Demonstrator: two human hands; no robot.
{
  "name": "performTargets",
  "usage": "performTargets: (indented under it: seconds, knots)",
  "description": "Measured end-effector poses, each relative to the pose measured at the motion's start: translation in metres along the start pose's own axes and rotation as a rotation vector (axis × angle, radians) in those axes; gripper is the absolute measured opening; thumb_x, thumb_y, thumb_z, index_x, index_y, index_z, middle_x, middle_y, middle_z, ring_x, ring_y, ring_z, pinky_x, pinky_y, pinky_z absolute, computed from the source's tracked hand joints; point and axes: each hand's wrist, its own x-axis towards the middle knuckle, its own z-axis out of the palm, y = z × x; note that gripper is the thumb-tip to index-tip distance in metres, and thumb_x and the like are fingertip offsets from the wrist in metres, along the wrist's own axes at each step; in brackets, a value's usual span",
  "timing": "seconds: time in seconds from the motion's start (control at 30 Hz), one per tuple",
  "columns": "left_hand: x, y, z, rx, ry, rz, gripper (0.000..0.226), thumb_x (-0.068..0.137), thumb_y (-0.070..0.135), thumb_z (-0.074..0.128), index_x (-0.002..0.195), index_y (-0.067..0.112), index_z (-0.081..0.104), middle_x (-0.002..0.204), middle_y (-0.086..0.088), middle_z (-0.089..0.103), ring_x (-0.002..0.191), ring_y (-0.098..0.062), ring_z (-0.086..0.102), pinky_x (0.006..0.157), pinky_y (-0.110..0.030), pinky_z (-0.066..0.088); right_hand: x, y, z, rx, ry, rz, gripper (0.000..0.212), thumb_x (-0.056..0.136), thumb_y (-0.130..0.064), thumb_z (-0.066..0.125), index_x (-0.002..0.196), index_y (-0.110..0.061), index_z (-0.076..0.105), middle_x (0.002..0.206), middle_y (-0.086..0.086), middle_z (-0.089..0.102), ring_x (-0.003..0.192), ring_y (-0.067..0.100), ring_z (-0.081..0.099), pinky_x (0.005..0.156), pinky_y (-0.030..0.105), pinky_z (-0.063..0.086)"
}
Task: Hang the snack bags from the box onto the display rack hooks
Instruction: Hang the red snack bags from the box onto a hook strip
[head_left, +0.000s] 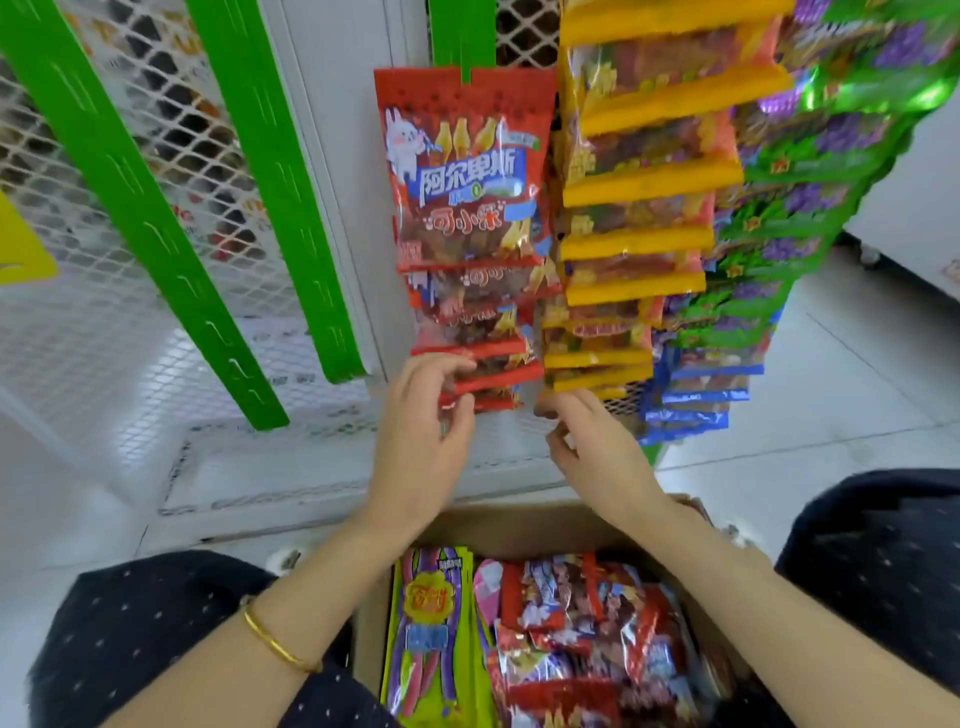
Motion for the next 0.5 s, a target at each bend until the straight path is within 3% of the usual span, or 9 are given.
performTargets:
  seconds: [0.07,0.17,0.27,0.37,0.43,0.5]
  knots:
    - [-0.02,-0.017,0.018,0.008,-0.167,-0.087,0.028,0.087,0.002,0.054,0.111,0.015,0.057,0.097,0.015,0.046,0.087,-0.002,0.047,0.079,-0.015,0.038,-0.024,0.032,0.035,0.021,-0.347,0.152,0.027,0.088,-0.01,0.057,0.115,-0.012,0.056,0.115,0.008,0.056,0.099,0.025,0.058,0.082,0.034,0.044]
    - [-0.032,-0.035,0.034,0.029,-0.343,-0.165,0.027,0.088,0.004,0.053,0.113,0.012,0.057,0.103,0.005,0.05,0.088,-0.006,0.048,0.075,-0.017,0.037,-0.056,0.055,0.077,0.091,-0.662,0.301,0.027,0.087,-0.015,0.062,0.112,-0.006,0.06,0.109,0.011,0.064,0.103,0.024,0.06,0.085,0.024,0.041]
    - [-0.036,-0.05,0.041,0.056,-0.413,-0.212,0.023,0.089,0.005,0.054,0.11,0.012,0.058,0.111,-0.001,0.056,0.087,-0.006,0.051,0.07,-0.005,0.035,-0.075,0.058,0.104,0.144,-0.886,0.232,0.033,0.085,-0.02,0.067,0.114,-0.006,0.063,0.112,0.009,0.064,0.102,0.02,0.058,0.09,0.025,0.043]
    - [-0.037,-0.058,0.044,0.072,-0.442,-0.258,0.022,0.088,0.003,0.054,0.107,0.011,0.06,0.112,-0.005,0.057,0.083,-0.004,0.052,0.071,0.002,0.033,-0.089,0.054,0.116,0.24,-1.236,0.227,0.041,0.082,-0.032,0.07,0.116,-0.011,0.063,0.117,0.003,0.062,0.104,0.016,0.055,0.09,0.025,0.042]
    - [-0.036,-0.059,0.045,0.079,-0.459,-0.279,0.021,0.088,0.003,0.054,0.106,0.012,0.06,0.111,-0.005,0.057,0.084,-0.005,0.053,0.071,0.003,0.032,-0.099,0.055,0.126,0.101,-1.343,0.109,0.034,0.08,-0.033,0.072,0.105,-0.01,0.067,0.107,0.004,0.065,0.098,0.02,0.058,0.085,0.03,0.044]
    - [-0.036,-0.058,0.045,0.074,-0.47,-0.296,0.02,0.088,0.004,0.054,0.105,0.013,0.061,0.11,-0.004,0.058,0.087,-0.008,0.055,0.071,0.002,0.033,-0.104,0.058,0.132,0.014,-1.319,0.044,0.02,0.082,-0.027,0.07,0.084,-0.007,0.066,0.082,0.005,0.061,0.079,0.021,0.054,0.072,0.03,0.042]
